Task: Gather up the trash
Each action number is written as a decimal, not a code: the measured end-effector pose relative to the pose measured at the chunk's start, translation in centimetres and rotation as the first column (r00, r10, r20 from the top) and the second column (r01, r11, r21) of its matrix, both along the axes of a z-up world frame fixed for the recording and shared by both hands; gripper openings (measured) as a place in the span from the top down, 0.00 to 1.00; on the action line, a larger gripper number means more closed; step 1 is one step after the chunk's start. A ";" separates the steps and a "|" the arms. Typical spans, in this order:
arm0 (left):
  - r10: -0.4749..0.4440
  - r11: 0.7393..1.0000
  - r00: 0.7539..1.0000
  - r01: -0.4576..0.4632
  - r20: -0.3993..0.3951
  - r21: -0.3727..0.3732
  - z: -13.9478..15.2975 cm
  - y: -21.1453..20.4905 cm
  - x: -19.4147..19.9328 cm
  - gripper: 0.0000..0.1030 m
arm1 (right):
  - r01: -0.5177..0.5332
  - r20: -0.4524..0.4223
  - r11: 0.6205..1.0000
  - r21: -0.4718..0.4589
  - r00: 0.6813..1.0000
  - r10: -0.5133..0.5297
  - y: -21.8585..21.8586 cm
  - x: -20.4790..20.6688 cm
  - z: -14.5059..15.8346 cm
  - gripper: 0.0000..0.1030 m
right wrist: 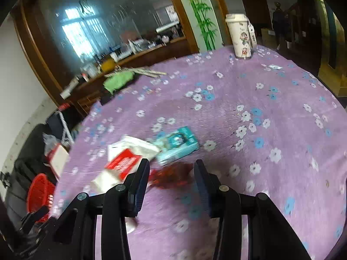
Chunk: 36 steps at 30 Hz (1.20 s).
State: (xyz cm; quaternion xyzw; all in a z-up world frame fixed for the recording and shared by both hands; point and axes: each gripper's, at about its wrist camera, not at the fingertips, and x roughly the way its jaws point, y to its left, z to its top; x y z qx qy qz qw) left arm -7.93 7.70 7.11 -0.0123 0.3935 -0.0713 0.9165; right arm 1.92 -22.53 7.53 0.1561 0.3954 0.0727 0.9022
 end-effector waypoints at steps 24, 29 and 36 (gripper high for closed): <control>-0.041 0.995 0.984 0.025 -0.174 -0.097 -2.1 -8.5 6.3 0.31 | -0.114 -0.053 0.990 0.089 0.991 0.119 -0.4 1.1 -5.9 0.69; -0.043 0.994 0.973 0.018 -0.225 -0.112 -3.7 -10.2 7.7 0.45 | -0.088 0.004 0.993 0.078 0.996 0.088 -1.0 0.5 -4.8 0.69; -0.051 0.998 0.980 0.043 -0.191 -0.042 -4.4 -11.5 7.8 0.55 | -0.105 0.054 0.992 0.068 0.993 0.102 -0.8 0.2 -3.8 0.69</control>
